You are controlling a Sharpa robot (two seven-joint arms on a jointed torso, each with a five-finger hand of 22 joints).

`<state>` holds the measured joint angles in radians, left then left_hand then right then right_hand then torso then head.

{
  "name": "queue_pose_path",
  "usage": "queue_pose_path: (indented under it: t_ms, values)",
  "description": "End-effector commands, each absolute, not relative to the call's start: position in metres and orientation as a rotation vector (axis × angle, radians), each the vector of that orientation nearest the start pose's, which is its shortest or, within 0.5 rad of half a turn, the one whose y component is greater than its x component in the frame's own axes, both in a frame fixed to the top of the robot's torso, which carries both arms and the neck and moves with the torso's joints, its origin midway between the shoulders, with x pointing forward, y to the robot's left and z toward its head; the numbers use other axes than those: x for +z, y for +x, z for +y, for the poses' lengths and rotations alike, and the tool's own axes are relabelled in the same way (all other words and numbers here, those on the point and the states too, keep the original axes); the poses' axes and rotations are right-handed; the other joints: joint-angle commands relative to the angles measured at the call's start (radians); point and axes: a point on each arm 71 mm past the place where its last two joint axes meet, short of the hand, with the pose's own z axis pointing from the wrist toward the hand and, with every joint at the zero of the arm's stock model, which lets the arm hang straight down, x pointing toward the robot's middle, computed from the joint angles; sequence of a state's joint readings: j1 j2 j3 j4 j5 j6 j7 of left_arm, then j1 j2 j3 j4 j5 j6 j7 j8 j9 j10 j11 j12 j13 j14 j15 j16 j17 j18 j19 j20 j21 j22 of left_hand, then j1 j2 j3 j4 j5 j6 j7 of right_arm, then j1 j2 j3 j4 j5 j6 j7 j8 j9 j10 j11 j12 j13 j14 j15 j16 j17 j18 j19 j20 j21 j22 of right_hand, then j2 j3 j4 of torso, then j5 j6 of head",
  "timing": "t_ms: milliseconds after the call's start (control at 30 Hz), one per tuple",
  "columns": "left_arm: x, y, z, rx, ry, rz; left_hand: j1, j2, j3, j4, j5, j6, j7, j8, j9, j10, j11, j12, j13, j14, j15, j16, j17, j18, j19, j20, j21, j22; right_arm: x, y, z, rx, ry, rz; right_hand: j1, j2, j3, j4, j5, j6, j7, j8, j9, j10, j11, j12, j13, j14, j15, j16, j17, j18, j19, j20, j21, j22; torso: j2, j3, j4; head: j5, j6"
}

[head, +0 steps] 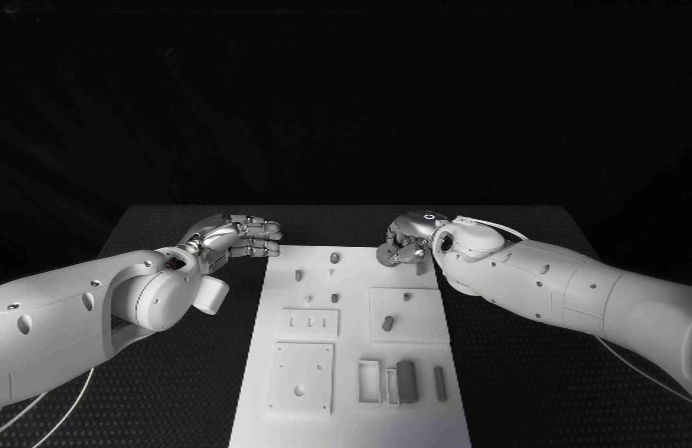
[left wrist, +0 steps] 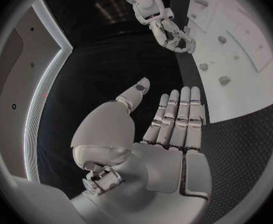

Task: Assemble the parts on the task board

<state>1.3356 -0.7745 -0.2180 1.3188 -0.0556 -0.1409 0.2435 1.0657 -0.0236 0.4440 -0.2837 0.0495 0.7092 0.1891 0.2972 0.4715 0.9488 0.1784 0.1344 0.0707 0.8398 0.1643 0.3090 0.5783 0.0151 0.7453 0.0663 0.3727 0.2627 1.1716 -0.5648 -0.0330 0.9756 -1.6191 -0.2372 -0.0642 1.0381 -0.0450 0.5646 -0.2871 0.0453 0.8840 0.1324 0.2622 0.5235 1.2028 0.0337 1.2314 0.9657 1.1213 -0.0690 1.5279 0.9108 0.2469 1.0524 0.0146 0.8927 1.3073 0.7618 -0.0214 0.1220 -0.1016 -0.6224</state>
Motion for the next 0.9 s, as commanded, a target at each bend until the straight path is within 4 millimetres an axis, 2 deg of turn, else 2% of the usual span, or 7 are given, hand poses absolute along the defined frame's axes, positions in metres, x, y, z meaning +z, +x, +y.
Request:
queue_pose_path:
  t_ms: [33,133,233,567,700,900]
  values:
    - [-0.192,0.524,0.229,-1.409,-1.021,1.683,-0.011,0.001,-0.004,-0.001,0.002,0.0,0.017,-0.005,-0.001,0.002,0.005,-0.005,-0.001,-0.002,0.006,-0.005,0.002,0.005,-0.007,0.002,-0.004,0.002,-0.249,0.56,-0.222,0.26,-0.304,1.778,0.015,-0.012,0.0,-0.004,0.004,0.015,0.005,0.001,-0.002,0.003,-0.009,0.005,-0.002,0.0,-0.01,0.005,-0.002,0.015,-0.002,-0.002,0.006,0.016,0.0,-0.0001,-0.0003,0.0,0.0]
    - [-0.192,0.524,0.229,-1.405,-1.01,1.683,-0.011,0.001,-0.004,-0.002,0.002,-0.001,0.018,-0.005,-0.001,0.002,0.005,-0.005,-0.001,-0.002,0.006,-0.006,0.002,0.005,-0.007,0.002,-0.004,0.002,-0.251,0.559,-0.221,0.258,-0.311,1.779,0.027,-0.023,0.0,-0.005,0.004,0.016,0.004,0.001,-0.002,0.003,-0.009,0.004,-0.003,0.0,-0.011,0.004,-0.003,0.015,-0.003,-0.003,0.007,0.016,0.0,0.0003,0.0001,0.0,0.0]
    - [-0.191,0.524,0.229,-1.405,-1.007,1.684,-0.011,0.001,-0.004,-0.002,0.002,-0.001,0.018,-0.005,-0.001,0.002,0.005,-0.005,-0.001,-0.002,0.006,-0.006,0.002,0.005,-0.007,0.002,-0.004,0.002,-0.251,0.558,-0.219,0.26,-0.321,1.768,0.03,-0.022,0.0,-0.004,0.004,0.018,0.004,0.002,-0.002,0.003,-0.009,0.003,-0.003,0.0,-0.011,0.005,-0.003,0.015,-0.003,-0.003,0.007,0.016,0.0,0.0006,0.0003,0.001,-0.001]
    - [-0.191,0.523,0.229,-1.401,-0.997,1.683,-0.01,0.001,-0.004,-0.002,0.002,-0.001,0.019,-0.006,-0.002,0.002,0.006,-0.006,-0.001,-0.001,0.006,-0.006,0.002,0.005,-0.007,0.002,-0.004,0.002,-0.244,0.555,-0.216,0.299,-0.296,1.678,0.045,-0.002,-0.006,-0.005,0.004,0.042,-0.005,0.013,0.003,0.015,-0.018,0.009,-0.003,0.018,-0.019,0.012,0.005,0.015,0.009,-0.007,0.014,0.016,0.0,-0.0003,-0.0003,0.002,0.001]
    - [-0.191,0.523,0.23,-1.4,-0.998,1.681,-0.01,0.0,-0.004,-0.002,0.002,-0.001,0.019,-0.006,-0.002,0.002,0.006,-0.006,-0.001,-0.001,0.006,-0.006,0.002,0.005,-0.007,0.002,-0.004,0.002,-0.239,0.551,-0.212,0.318,-0.27,1.646,0.023,-0.028,-0.02,0.002,0.004,0.043,-0.006,0.011,0.002,0.021,-0.019,0.009,-0.005,0.028,-0.02,0.013,0.009,0.015,0.016,-0.007,0.016,0.015,0.0,0.0001,-0.0009,0.004,0.003]
    - [-0.191,0.523,0.23,-1.401,-1.0,1.68,-0.01,0.0,-0.004,-0.002,0.002,-0.001,0.019,-0.006,-0.002,0.003,0.006,-0.006,-0.001,-0.001,0.006,-0.006,0.002,0.005,-0.007,0.002,-0.004,0.002,-0.226,0.55,-0.205,0.328,-0.267,1.6,0.02,-0.031,-0.016,0.003,0.004,0.049,-0.007,0.012,0.003,0.025,-0.02,0.009,-0.006,0.037,-0.022,0.014,0.014,0.015,0.021,-0.009,0.016,0.013,-0.001,-0.0012,0.0002,0.003,0.005]
